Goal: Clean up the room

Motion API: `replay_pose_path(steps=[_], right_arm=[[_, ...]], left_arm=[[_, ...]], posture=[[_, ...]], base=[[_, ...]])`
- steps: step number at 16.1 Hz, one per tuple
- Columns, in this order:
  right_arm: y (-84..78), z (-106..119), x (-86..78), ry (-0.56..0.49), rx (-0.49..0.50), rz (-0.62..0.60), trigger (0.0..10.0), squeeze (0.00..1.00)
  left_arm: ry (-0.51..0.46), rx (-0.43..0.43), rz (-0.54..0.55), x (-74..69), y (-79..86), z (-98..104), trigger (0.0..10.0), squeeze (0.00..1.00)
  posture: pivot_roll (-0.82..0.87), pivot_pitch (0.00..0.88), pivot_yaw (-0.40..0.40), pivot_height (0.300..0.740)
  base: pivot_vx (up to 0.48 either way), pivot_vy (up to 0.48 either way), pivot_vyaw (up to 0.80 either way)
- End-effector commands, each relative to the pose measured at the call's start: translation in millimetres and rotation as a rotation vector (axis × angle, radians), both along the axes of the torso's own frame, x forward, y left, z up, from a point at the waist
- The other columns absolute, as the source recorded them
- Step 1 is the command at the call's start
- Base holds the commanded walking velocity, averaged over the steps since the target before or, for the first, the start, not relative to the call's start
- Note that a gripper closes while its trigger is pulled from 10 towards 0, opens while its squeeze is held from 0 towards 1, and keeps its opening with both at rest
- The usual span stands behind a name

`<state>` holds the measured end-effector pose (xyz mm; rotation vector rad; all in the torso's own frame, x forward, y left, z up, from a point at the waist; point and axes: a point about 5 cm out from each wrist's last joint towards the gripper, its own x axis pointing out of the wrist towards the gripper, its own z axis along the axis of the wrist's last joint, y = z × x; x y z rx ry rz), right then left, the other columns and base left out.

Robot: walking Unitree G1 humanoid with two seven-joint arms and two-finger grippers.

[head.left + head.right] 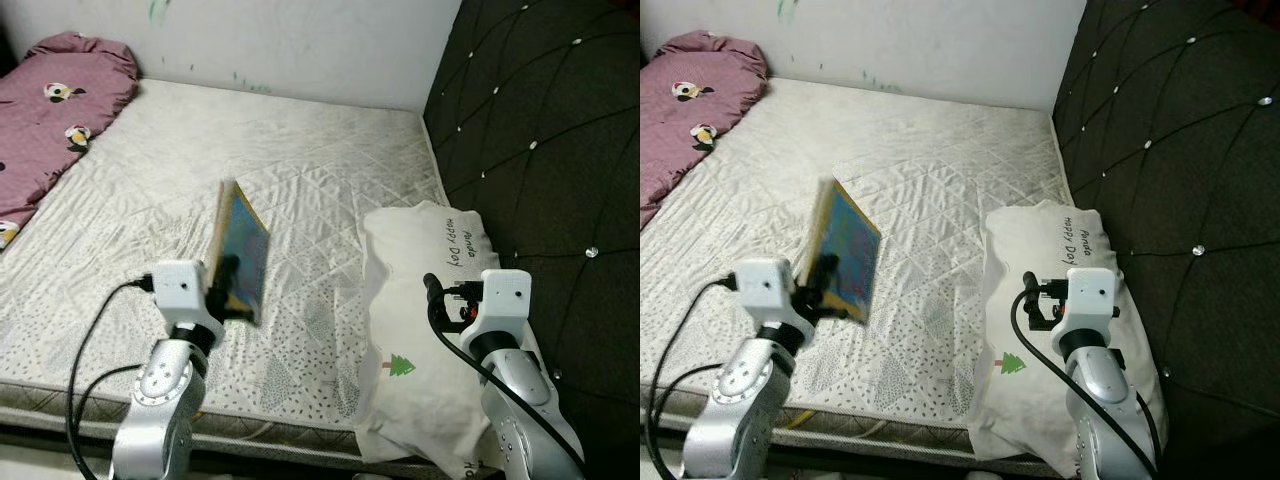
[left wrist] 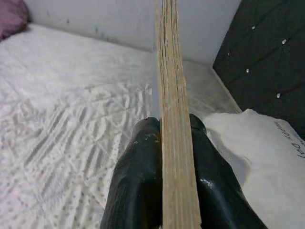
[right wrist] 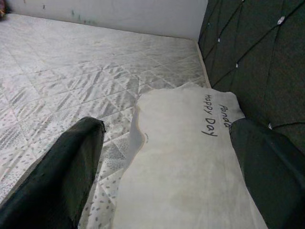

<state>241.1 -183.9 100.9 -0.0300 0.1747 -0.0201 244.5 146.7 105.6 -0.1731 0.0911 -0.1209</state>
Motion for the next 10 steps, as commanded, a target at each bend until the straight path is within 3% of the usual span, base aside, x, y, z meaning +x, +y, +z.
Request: replay_pose_path(steps=[1,10], right_arm=[[-0.3,4.4,-0.4,-0.01,-0.007,0.008,10.0,0.0],[0.5,4.7,2.8,-0.011,-0.009,0.019,10.0,0.0]], left_arm=[[-0.032,-0.012,0.008,2.4,1.0,8.2,10.0,0.0],[-0.024,-0.001,0.015,8.3,0.0,10.6,10.0,0.0]], posture=[[-0.05,0.023,-0.074,0.74],[-0.04,0.04,-0.079,0.655]], base=[[0.0,0.0,0.0],[0.0,0.0,0.0]])
